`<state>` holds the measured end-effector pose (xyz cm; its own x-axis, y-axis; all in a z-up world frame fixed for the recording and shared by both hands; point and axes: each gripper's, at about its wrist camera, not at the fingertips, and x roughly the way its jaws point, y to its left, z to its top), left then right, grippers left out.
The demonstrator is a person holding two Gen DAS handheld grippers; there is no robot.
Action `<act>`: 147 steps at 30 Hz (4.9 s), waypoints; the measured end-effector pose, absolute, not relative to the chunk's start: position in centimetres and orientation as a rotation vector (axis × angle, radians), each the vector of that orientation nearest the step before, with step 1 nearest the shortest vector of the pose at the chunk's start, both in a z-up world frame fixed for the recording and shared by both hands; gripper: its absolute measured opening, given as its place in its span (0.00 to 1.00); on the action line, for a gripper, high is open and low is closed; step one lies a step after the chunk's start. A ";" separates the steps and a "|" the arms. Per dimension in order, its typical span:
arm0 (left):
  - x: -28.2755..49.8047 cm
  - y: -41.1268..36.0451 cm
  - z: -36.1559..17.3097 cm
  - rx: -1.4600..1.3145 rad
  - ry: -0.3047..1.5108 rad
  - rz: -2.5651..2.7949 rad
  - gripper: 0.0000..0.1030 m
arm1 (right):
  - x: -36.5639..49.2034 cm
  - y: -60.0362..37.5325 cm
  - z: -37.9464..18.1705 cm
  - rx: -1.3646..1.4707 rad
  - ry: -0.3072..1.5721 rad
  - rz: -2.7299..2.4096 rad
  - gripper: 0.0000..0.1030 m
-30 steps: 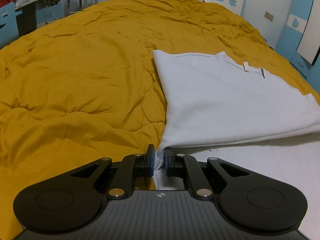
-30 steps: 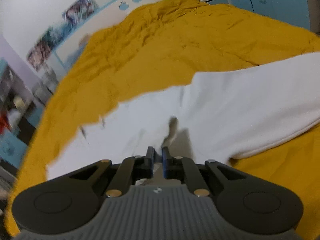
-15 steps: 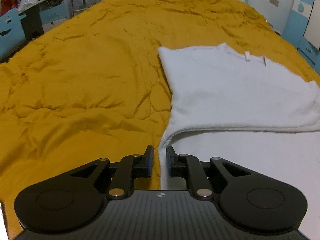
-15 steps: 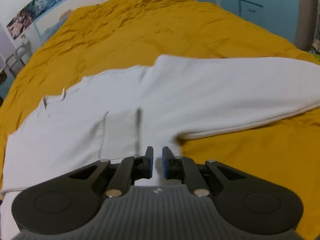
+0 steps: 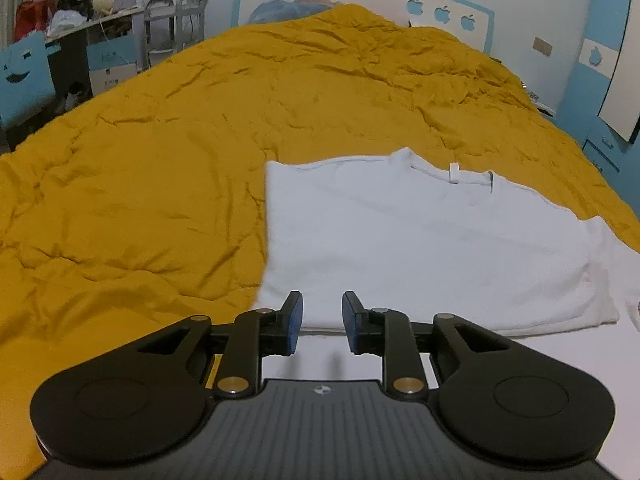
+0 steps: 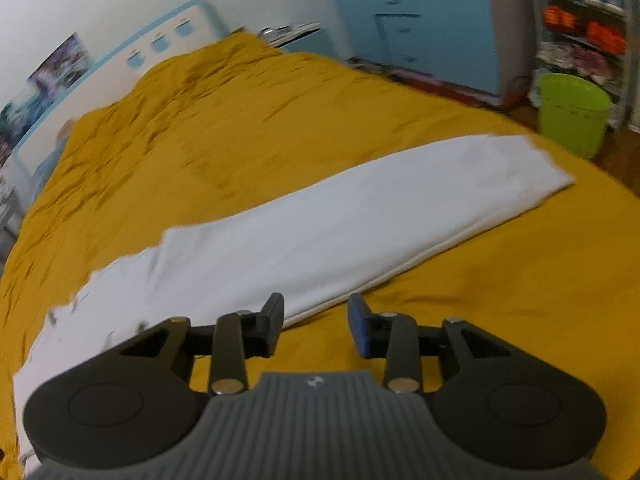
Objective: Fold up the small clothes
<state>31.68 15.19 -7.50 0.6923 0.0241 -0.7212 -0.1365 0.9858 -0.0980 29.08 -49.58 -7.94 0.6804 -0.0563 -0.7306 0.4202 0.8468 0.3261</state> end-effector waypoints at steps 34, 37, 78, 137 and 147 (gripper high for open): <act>32.1 12.2 -10.1 -0.100 0.844 0.167 0.30 | 33.0 -62.9 -8.2 0.559 0.599 -0.555 0.00; 31.4 12.7 -9.3 -0.117 0.820 0.150 0.30 | 34.5 -58.2 -3.6 0.481 0.555 -0.448 0.00; 29.6 22.5 -9.4 -0.619 0.750 -0.089 0.46 | 41.3 0.6 -15.6 0.145 1.065 0.556 0.23; 36.3 21.4 -12.1 -0.494 0.891 0.079 0.00 | 34.3 -29.4 -16.5 0.280 0.835 -0.069 0.04; 36.4 21.7 -12.1 -0.612 0.870 -0.019 0.30 | 32.3 -29.1 -15.1 0.236 0.819 -0.017 0.23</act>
<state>36.45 21.69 -12.11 0.6556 -0.2580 -0.7096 -0.2261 0.8296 -0.5105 32.33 -29.08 -15.13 0.6844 0.0755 -0.7251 0.1065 0.9736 0.2019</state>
